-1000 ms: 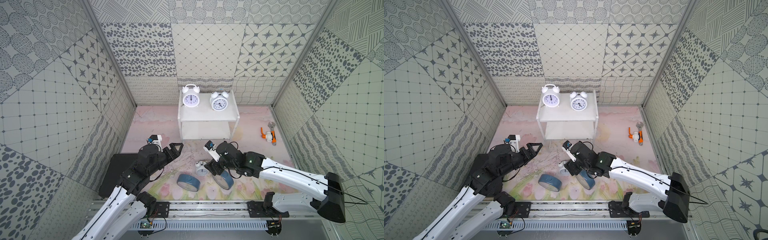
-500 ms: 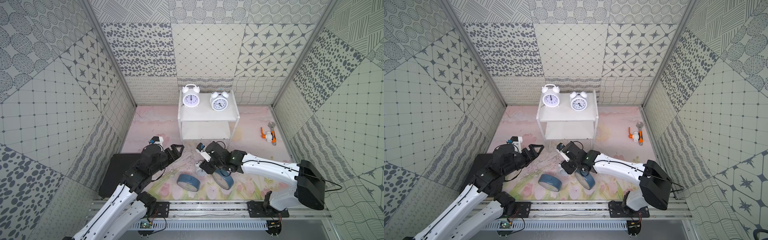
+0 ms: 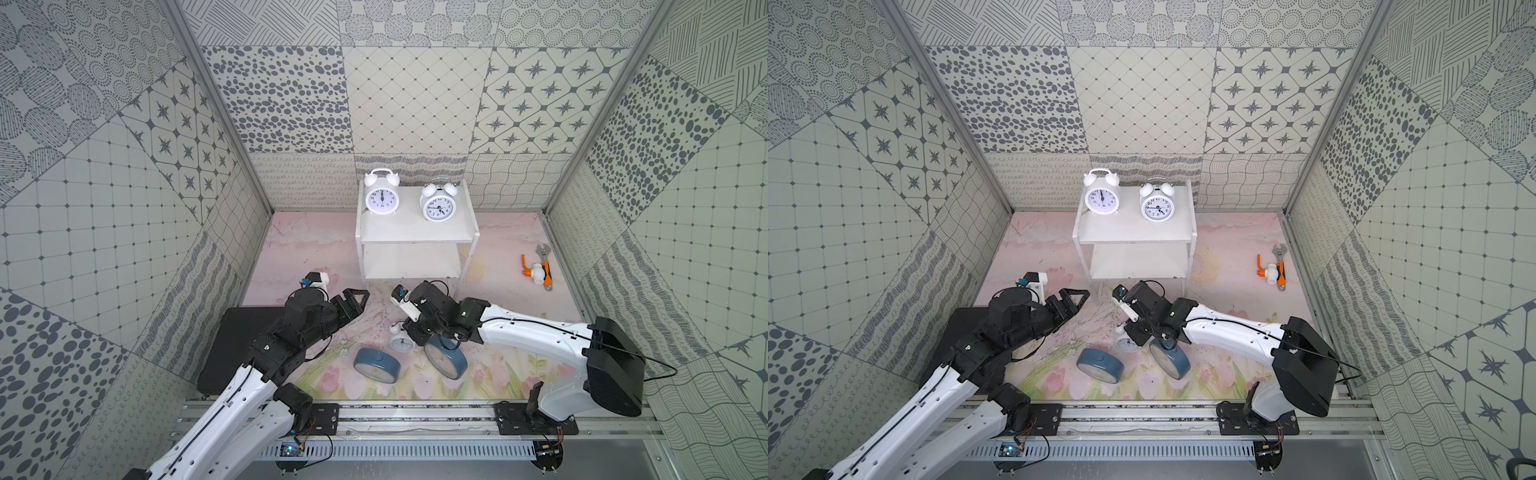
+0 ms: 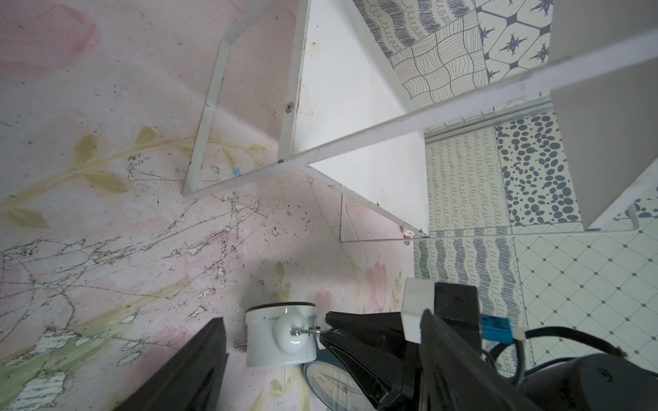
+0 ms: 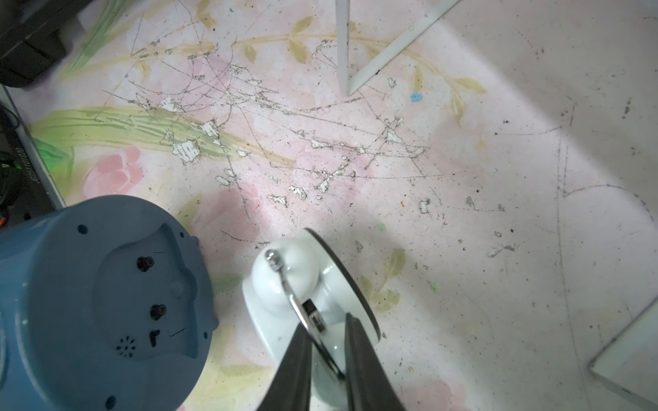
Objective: Place the alarm clocks on the shelf by style
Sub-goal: Pick up the alarm from the center of the board.
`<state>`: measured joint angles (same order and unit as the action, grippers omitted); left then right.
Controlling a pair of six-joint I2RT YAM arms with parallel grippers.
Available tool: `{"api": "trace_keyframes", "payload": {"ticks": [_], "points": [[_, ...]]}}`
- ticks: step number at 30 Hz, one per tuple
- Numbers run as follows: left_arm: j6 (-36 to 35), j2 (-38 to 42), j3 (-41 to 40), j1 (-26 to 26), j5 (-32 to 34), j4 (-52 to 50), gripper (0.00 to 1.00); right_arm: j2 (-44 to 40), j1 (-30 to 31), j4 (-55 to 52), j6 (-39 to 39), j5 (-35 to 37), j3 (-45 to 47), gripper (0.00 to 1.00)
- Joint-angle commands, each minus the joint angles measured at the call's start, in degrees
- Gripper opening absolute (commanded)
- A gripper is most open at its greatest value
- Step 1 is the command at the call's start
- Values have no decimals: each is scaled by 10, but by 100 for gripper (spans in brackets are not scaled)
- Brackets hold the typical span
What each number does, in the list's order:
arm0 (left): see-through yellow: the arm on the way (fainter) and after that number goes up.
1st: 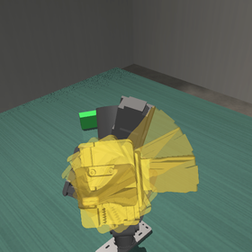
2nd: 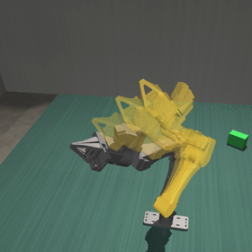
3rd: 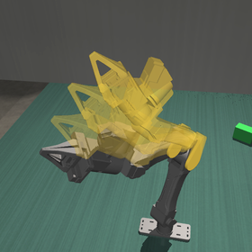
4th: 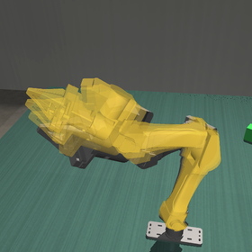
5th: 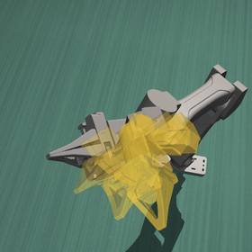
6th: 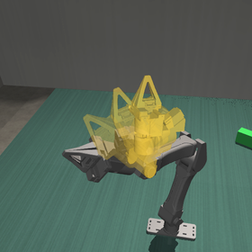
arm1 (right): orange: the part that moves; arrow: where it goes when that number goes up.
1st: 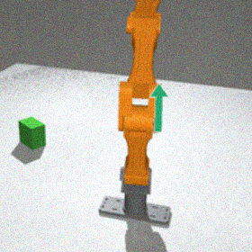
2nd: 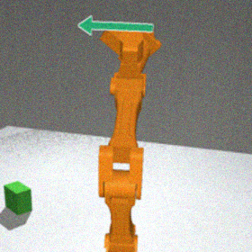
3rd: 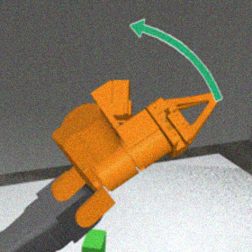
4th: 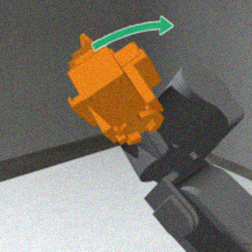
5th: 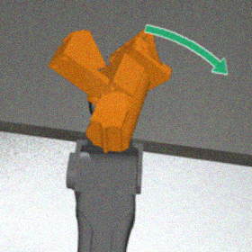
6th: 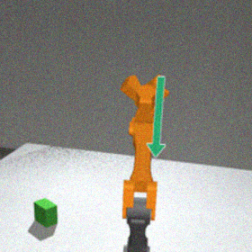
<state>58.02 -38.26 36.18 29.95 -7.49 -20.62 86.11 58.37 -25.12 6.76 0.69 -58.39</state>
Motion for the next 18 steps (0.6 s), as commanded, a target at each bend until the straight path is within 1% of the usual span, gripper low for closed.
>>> {"api": "trace_keyframes", "payload": {"ticks": [1, 2, 3, 4, 7, 12, 18], "points": [[-13, -7, -3, 0, -11, 36, 87, 5, 0, 7, -9, 4, -15, 19], [-13, -8, -4, -1, -11, 36, 87, 5, -2, 7, -11, 4, -14, 17], [-14, -8, -4, -1, -9, 35, 87, 5, -2, 8, -11, 7, -15, 7], [-15, -9, -6, -1, -9, 38, 87, 6, -2, 7, -13, 7, -16, 0], [-15, -15, -6, -1, -7, 43, 87, 7, -2, 10, -19, 14, -17, 0], [-20, -23, 1, -1, -7, 41, 86, 0, -3, 15, -27, 2, -17, 0], [-21, -12, 0, -1, 5, 33, 86, -44, -3, 3, -33, -12, -23, 0]]}}
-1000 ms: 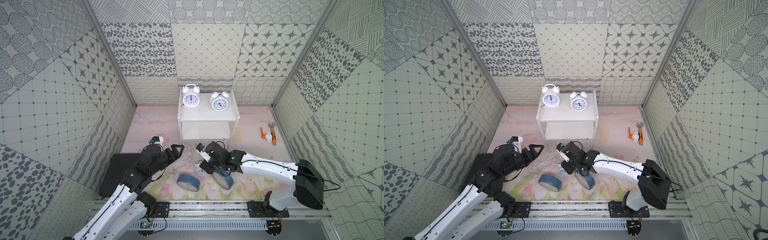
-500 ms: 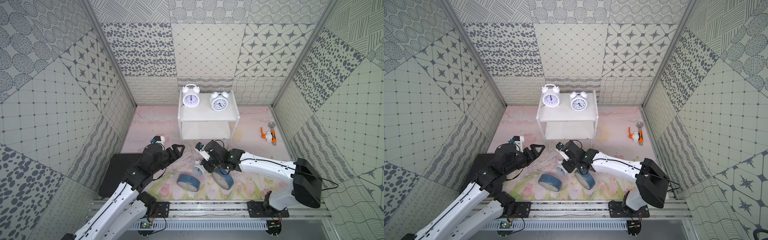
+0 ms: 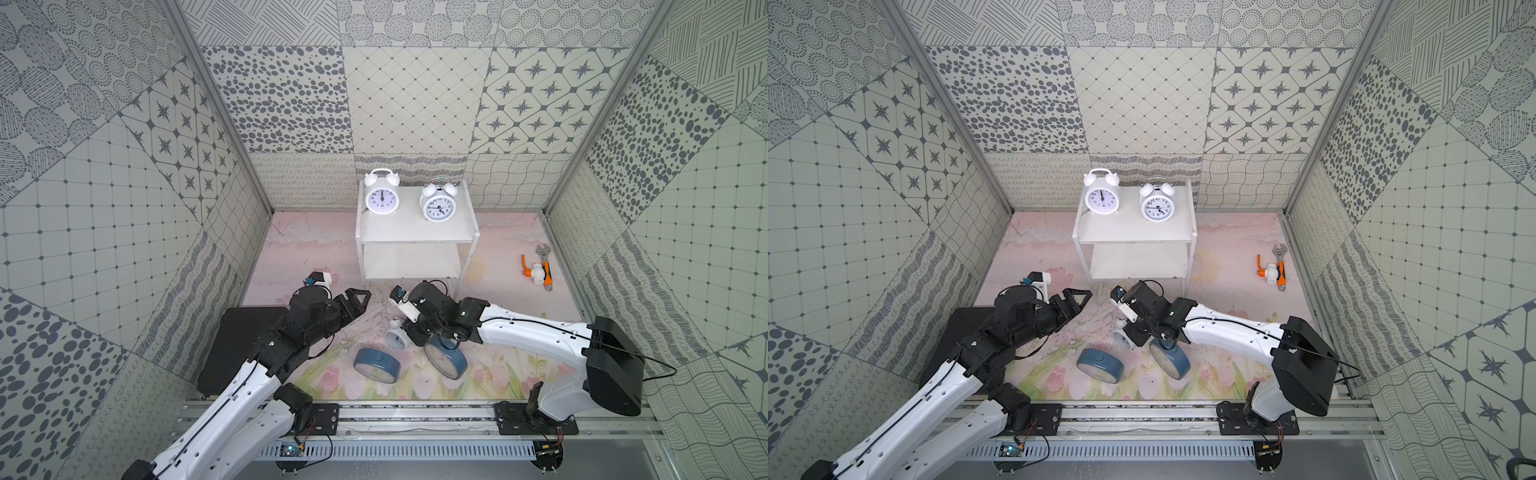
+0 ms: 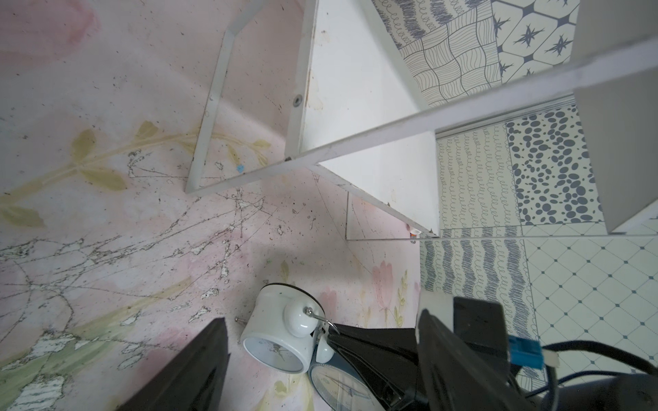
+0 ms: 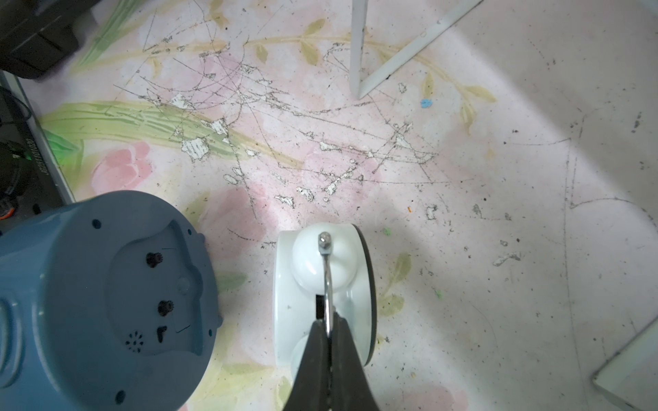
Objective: Place the alarm clocks on the shelf by style
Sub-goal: Pick up the alarm from the center of the board, then place the alarm on the shelf.
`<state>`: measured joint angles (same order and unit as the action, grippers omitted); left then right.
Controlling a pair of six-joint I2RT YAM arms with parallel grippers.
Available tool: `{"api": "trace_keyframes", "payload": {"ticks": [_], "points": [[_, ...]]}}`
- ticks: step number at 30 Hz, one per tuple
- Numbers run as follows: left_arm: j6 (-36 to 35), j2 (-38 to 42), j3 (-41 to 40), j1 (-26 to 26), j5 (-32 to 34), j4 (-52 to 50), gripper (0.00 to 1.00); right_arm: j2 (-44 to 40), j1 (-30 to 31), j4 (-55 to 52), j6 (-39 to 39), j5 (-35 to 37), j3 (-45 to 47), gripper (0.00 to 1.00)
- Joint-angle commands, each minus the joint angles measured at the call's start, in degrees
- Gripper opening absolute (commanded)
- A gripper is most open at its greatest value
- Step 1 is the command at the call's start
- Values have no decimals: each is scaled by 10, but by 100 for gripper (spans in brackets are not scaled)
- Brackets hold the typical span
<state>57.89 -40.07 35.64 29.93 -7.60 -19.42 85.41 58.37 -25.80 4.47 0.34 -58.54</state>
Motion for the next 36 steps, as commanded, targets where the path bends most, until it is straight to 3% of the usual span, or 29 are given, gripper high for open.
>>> {"api": "trace_keyframes", "payload": {"ticks": [1, 8, 11, 13, 17, 21, 23, 26, 30, 36], "points": [[-22, 7, 8, -1, 8, 17, 87, -47, -3, 2, -11, -13, -25, 0], [-62, 14, 45, -1, 0, -6, 94, -128, -4, -47, 3, -1, -49, 0], [-86, 21, 59, -2, -50, 21, 98, -166, -5, -59, 17, -23, -66, 0], [-100, 21, 63, -3, -129, 66, 100, -187, -10, -67, 30, -65, -82, 0], [-92, 8, 84, -2, -329, 174, 100, -219, -48, -76, 63, -230, -120, 0], [-138, -23, 161, -2, -438, 116, 100, -237, -144, -55, 125, -445, -147, 0], [-159, -35, 187, -2, -462, 94, 100, -234, -179, -41, 148, -526, -158, 0], [-151, -53, 208, -2, -496, 106, 100, -221, -213, -30, 171, -589, -178, 0], [-103, -65, 203, -1, -509, 161, 100, -207, -241, 14, 210, -639, -184, 0], [-116, -80, 193, -2, -503, 145, 100, -192, -247, 108, 278, -683, -171, 0]]}}
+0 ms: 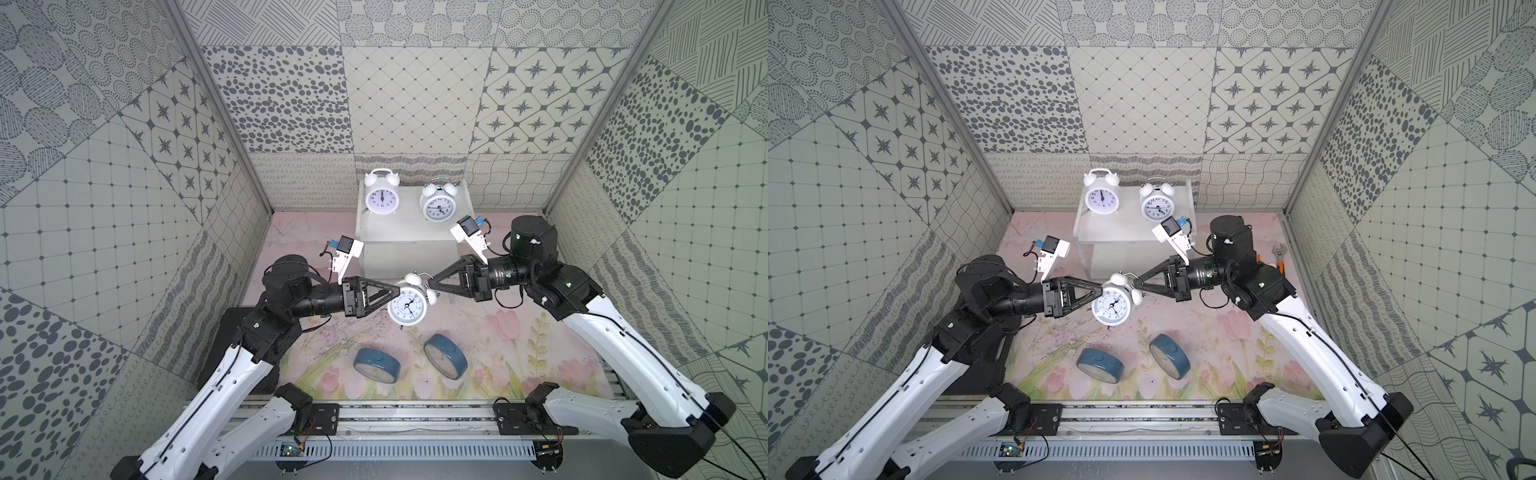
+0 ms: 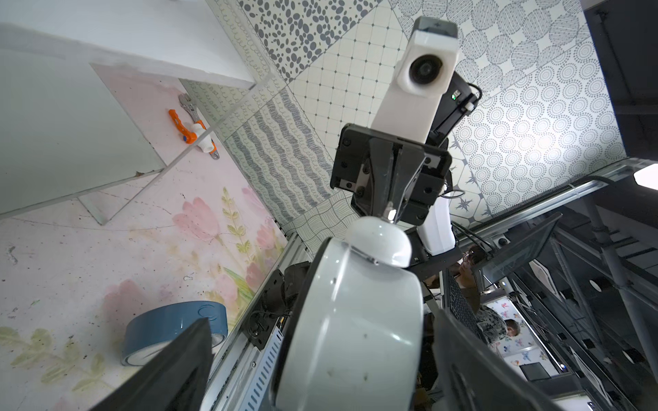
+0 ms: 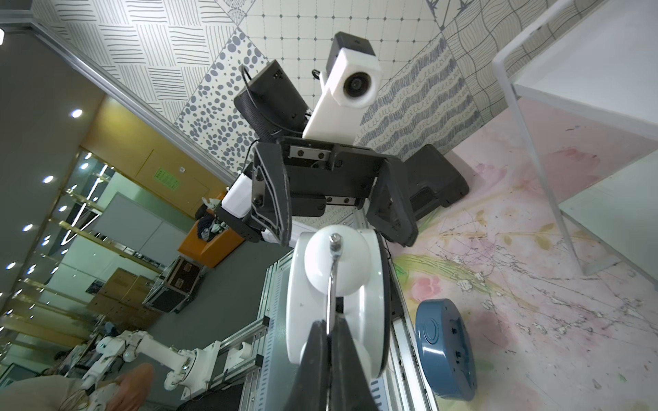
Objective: Place the alarm clocks on the shelf by style
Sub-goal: Place the alarm on the shelf.
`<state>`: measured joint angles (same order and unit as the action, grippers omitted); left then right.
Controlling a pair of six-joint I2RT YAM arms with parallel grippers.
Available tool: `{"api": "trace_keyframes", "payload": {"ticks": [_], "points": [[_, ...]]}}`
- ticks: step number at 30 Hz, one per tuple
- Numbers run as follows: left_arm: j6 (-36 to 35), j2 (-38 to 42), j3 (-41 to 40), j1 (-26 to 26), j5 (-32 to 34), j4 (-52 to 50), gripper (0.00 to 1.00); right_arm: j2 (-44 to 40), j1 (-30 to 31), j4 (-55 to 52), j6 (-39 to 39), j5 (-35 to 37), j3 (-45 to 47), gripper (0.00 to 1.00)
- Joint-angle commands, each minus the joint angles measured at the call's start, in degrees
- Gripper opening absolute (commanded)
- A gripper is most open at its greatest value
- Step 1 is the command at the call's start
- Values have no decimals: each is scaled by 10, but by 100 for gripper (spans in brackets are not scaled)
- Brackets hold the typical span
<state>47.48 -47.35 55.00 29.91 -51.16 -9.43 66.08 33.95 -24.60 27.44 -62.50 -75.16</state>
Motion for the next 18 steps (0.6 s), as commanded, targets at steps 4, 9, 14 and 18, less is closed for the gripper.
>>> {"api": "trace_keyframes", "payload": {"ticks": [4, 9, 14, 18], "points": [[14, -17, -8, -1, -80, 81, 96, 11, -5, 98, 46, -41, -3, 0], [36, -21, -24, -1, -85, 107, 66, 16, -6, 97, 42, -13, 6, 0], [51, -9, -43, -1, -75, 133, 55, 12, -6, 93, 41, 1, 16, 0], [56, -10, -50, -1, -68, 146, 44, 7, -6, 93, 43, 15, 22, 0]]}}
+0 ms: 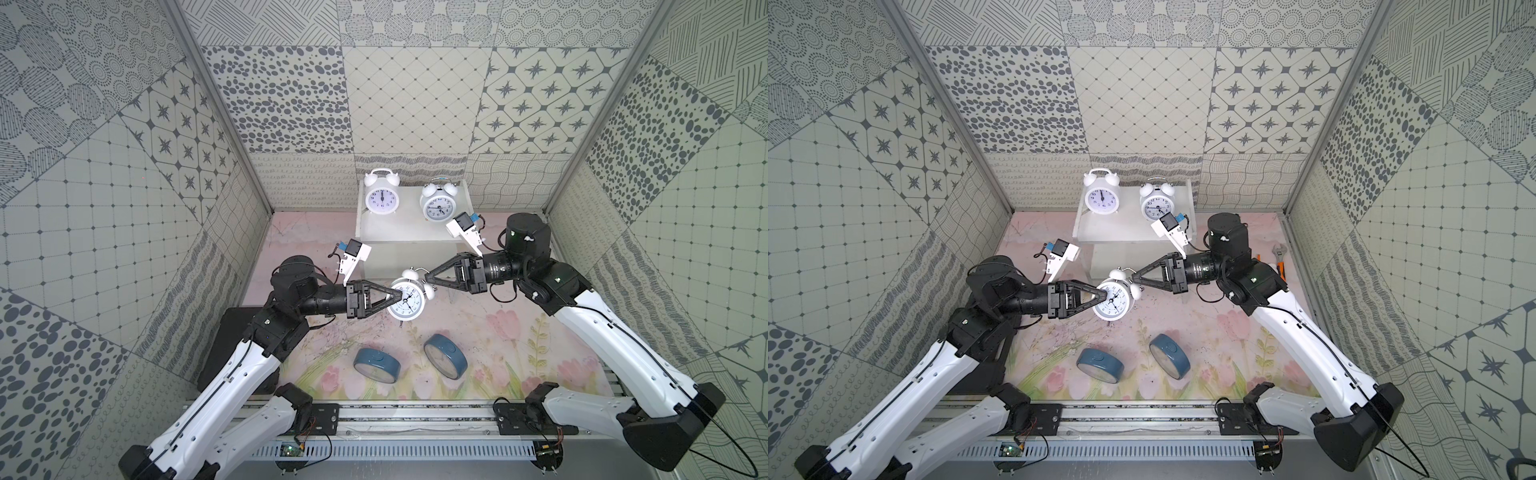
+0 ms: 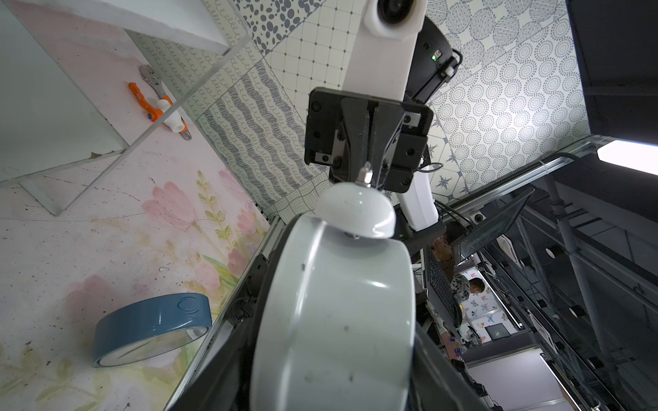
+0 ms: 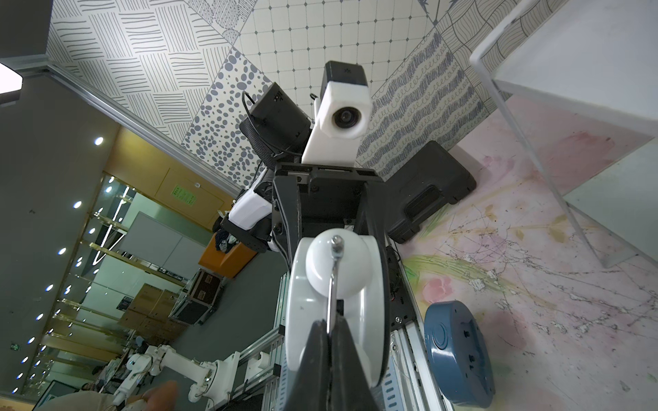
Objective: Place the alarm clocks on the shelf by style
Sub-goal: Place the alarm on the shelf.
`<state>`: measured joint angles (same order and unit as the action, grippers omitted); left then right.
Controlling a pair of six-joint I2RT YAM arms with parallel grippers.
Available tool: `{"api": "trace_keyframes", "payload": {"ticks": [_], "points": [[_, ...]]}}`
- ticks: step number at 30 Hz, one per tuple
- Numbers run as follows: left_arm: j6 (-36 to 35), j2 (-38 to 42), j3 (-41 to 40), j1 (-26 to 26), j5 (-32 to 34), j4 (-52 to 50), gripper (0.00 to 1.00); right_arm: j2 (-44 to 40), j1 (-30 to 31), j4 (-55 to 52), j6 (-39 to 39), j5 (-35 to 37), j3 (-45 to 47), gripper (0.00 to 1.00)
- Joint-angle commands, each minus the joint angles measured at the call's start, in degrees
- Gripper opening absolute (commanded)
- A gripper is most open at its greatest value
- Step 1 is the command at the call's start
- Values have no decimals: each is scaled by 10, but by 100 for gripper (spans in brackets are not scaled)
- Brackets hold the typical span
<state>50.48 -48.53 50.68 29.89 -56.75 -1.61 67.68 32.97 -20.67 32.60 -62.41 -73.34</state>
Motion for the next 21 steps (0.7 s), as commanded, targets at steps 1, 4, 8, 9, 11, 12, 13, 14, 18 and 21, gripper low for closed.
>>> {"api": "trace_keyframes", "payload": {"ticks": [1, 4, 8, 9, 11, 12, 13, 14, 18, 21], "points": [[28, 1, -9, -1, -9, 73, 42, -10, 4, 53, -8, 19, 5, 0], [38, 1, -15, -1, 9, 89, 34, -16, 4, 58, 3, 41, 5, 4], [68, 15, -44, -1, 71, 138, 27, -33, 7, 64, 17, 95, 17, 40], [80, 18, -51, -1, 86, 152, 26, -41, 9, 64, 21, 116, 24, 52], [100, 28, -69, -1, 119, 185, 27, -70, 15, 75, 32, 172, 49, 95], [106, 31, -76, -1, 133, 195, 27, -85, 17, 96, 44, 194, 69, 96], [109, 36, -81, -1, 149, 200, 27, -106, 21, 126, 65, 222, 96, 96], [112, 41, -85, -1, 165, 205, 27, -125, 24, 168, 91, 251, 126, 97], [149, 56, -117, -1, 221, 267, 27, -161, 71, 217, 130, 360, 190, 98], [168, 56, -130, -1, 240, 296, 26, -154, 126, 227, 127, 423, 204, 99]]}}
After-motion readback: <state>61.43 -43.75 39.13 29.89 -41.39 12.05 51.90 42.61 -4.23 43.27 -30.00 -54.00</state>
